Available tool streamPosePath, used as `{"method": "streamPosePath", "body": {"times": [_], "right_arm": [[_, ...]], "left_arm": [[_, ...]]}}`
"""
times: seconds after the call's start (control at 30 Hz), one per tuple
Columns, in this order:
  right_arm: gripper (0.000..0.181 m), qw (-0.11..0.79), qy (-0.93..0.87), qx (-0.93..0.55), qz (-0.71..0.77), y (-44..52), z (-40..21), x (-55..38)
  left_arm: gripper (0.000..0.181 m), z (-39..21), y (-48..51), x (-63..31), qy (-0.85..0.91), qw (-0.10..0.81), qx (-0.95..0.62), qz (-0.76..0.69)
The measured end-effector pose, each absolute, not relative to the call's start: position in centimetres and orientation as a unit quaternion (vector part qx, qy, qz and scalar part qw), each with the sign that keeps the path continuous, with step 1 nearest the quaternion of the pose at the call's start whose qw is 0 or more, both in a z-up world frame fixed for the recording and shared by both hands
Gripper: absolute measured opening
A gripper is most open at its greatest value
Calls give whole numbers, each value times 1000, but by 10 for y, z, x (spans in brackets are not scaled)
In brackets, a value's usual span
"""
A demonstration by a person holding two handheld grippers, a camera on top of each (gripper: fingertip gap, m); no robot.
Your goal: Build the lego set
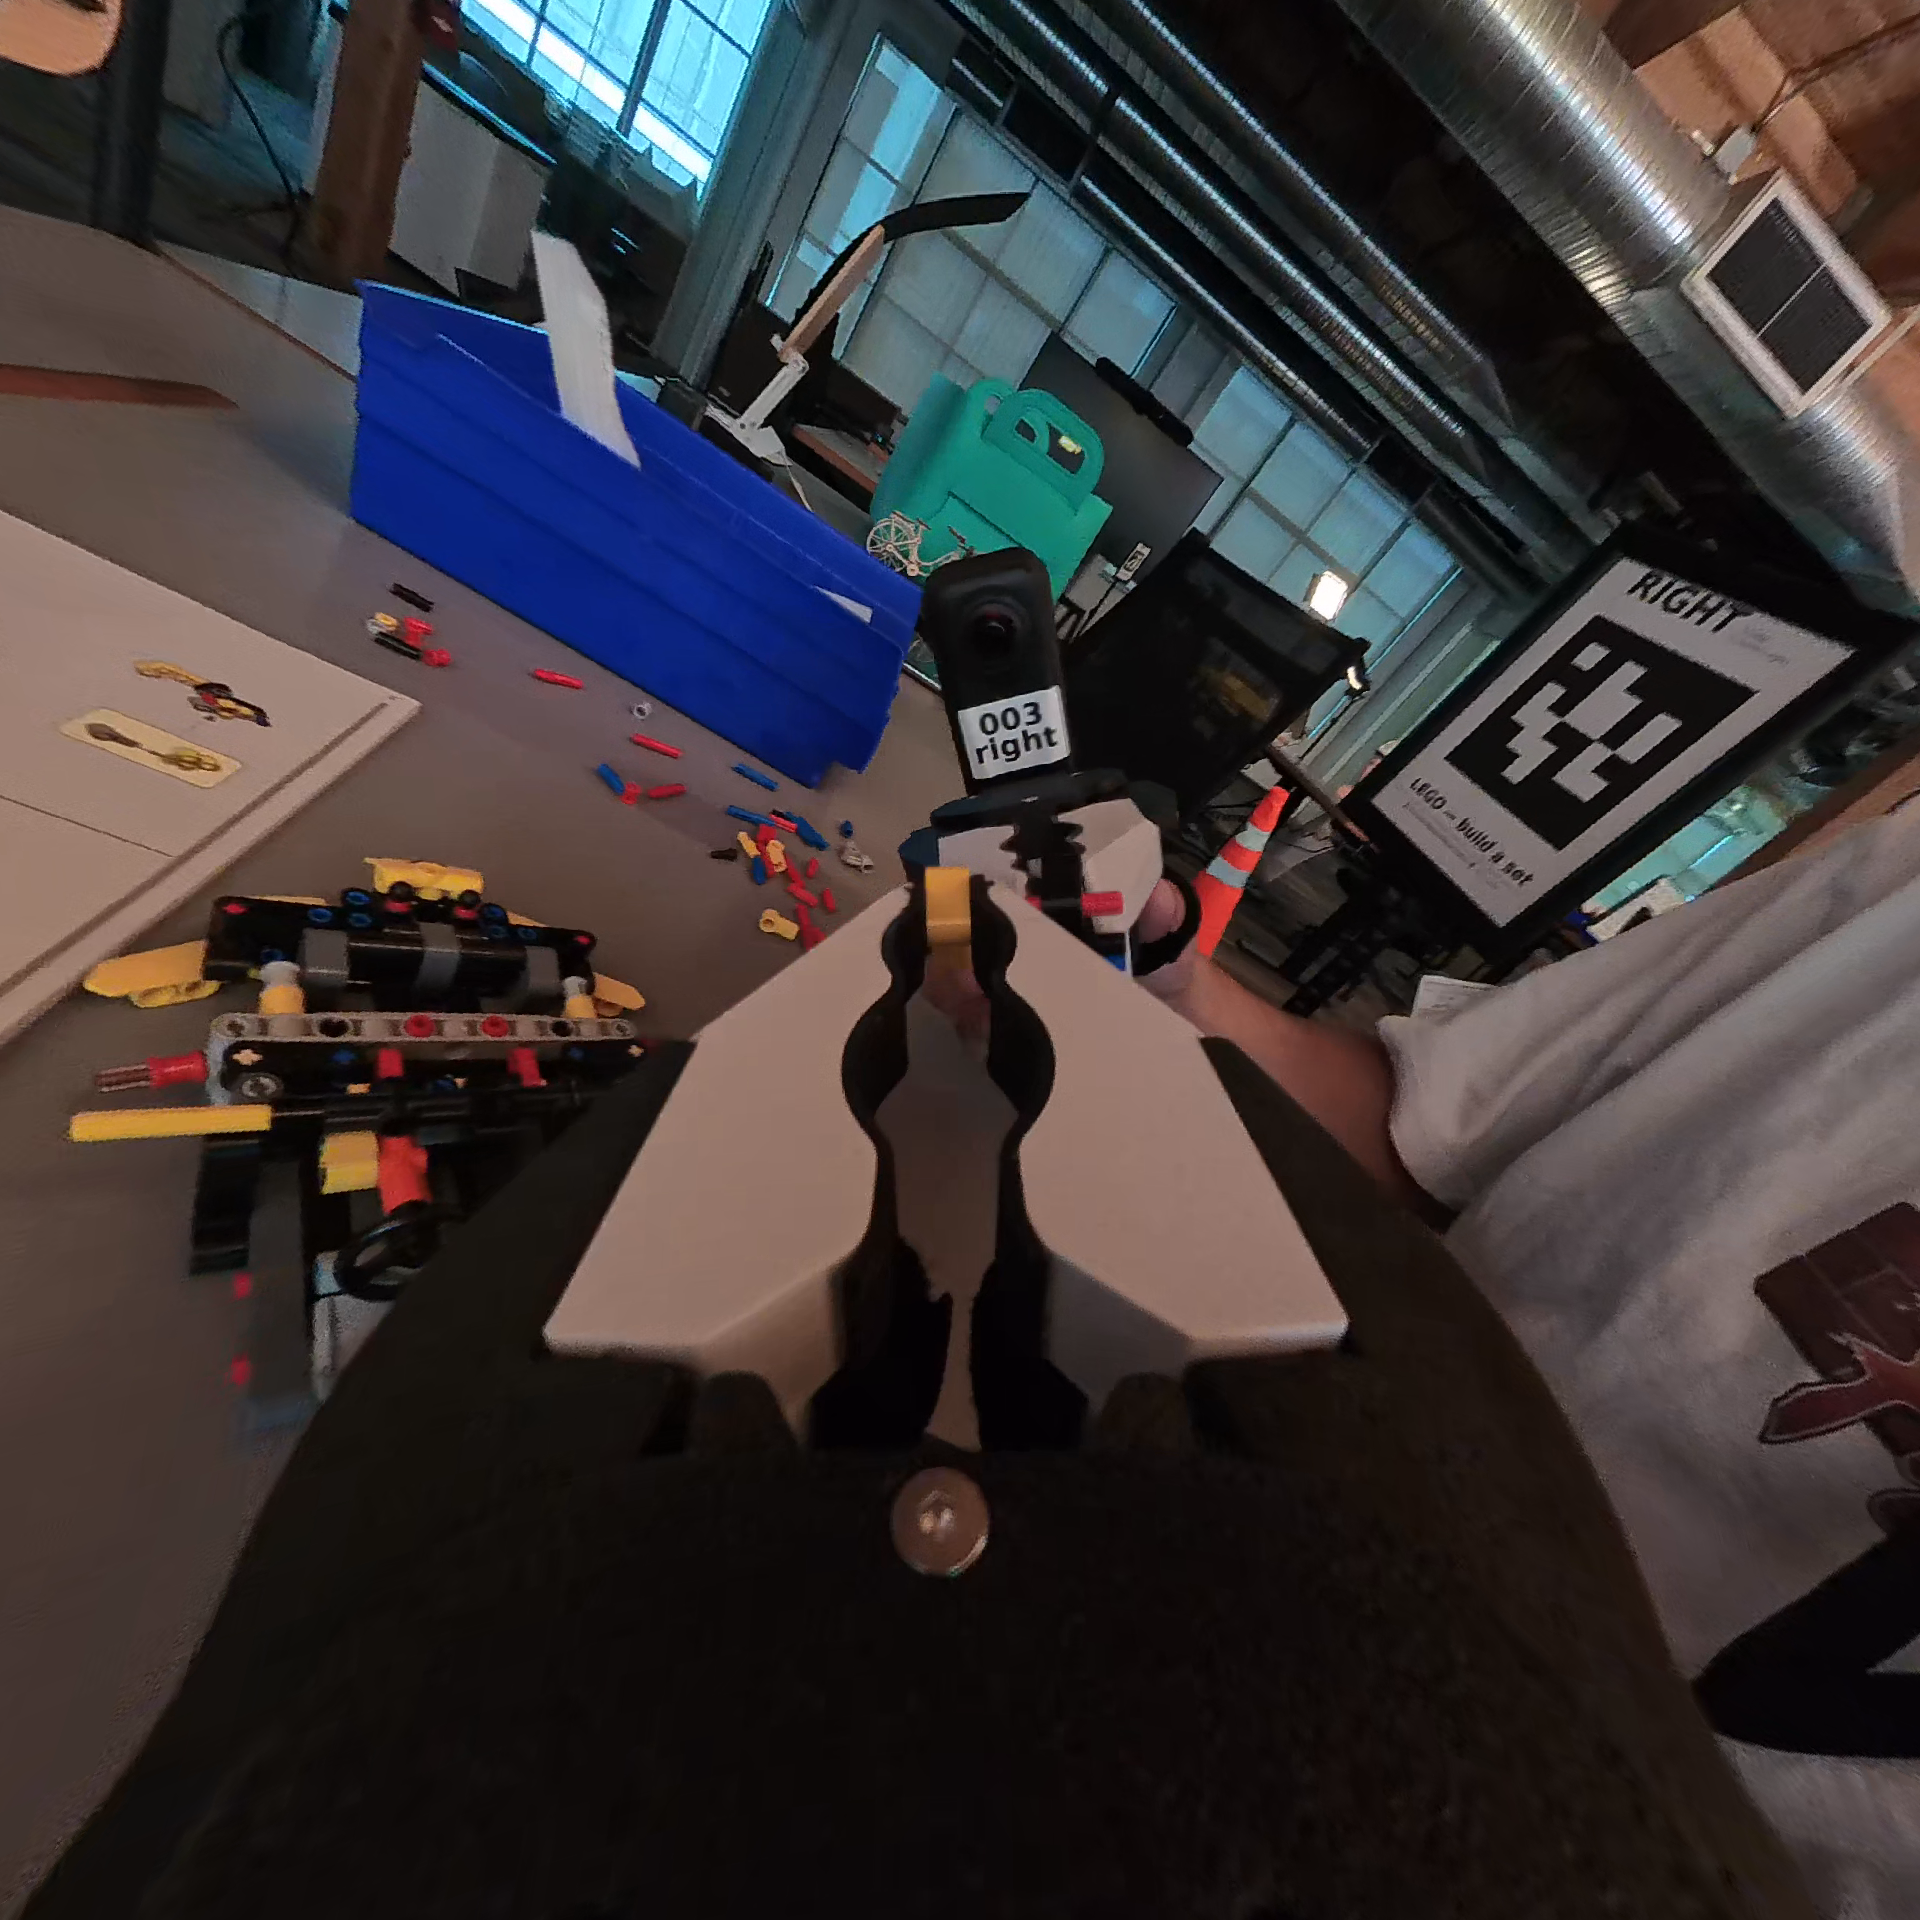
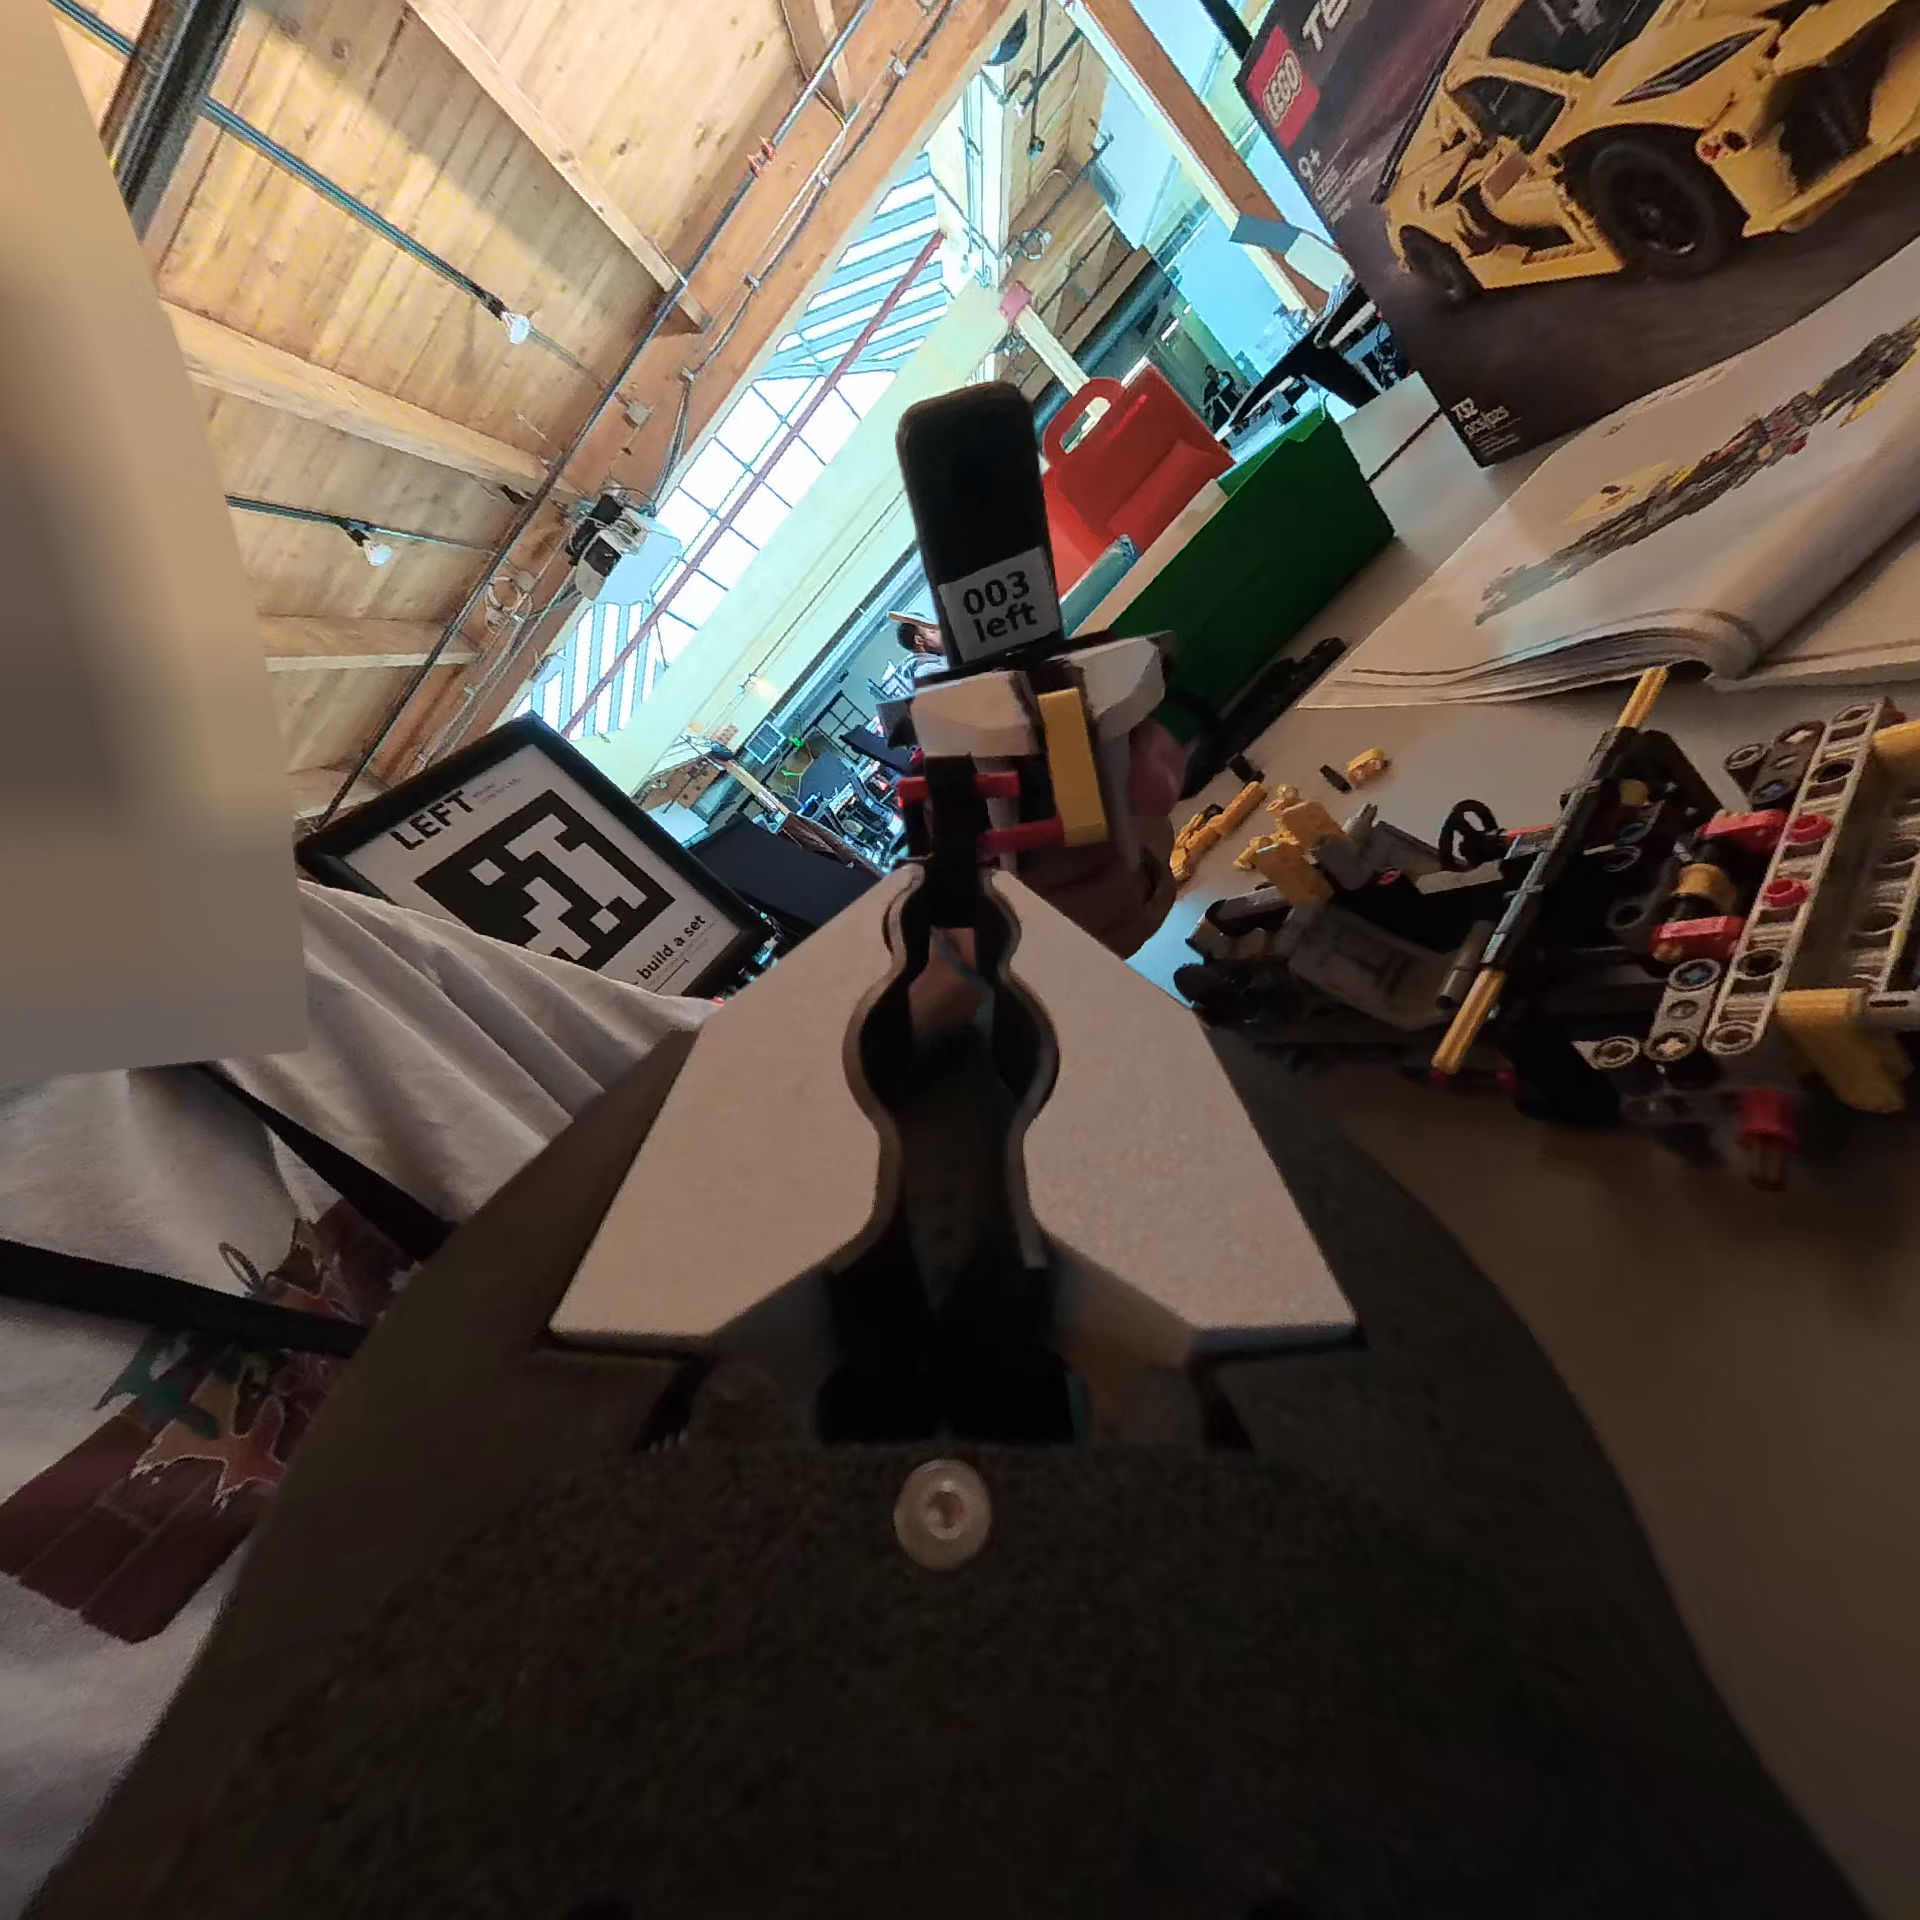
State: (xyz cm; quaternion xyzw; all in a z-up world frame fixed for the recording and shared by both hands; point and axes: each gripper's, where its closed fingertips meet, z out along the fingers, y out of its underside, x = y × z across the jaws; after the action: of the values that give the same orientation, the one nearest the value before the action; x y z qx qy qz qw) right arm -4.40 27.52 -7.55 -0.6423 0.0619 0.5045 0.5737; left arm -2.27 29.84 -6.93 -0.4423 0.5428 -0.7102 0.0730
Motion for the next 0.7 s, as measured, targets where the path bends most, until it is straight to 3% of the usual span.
{"method": "streamPosePath", "body": {"times": [0.27,0.7], "right_arm": [[7,562,56,-644,515,275,-77,-48],[7,547,63,-640,536,275,-80,-49]], "left_arm": [[8,-74,297,-22,490,-28,-469,-735],[8,-76,298,-26,496,-50,-469,-729]]}}
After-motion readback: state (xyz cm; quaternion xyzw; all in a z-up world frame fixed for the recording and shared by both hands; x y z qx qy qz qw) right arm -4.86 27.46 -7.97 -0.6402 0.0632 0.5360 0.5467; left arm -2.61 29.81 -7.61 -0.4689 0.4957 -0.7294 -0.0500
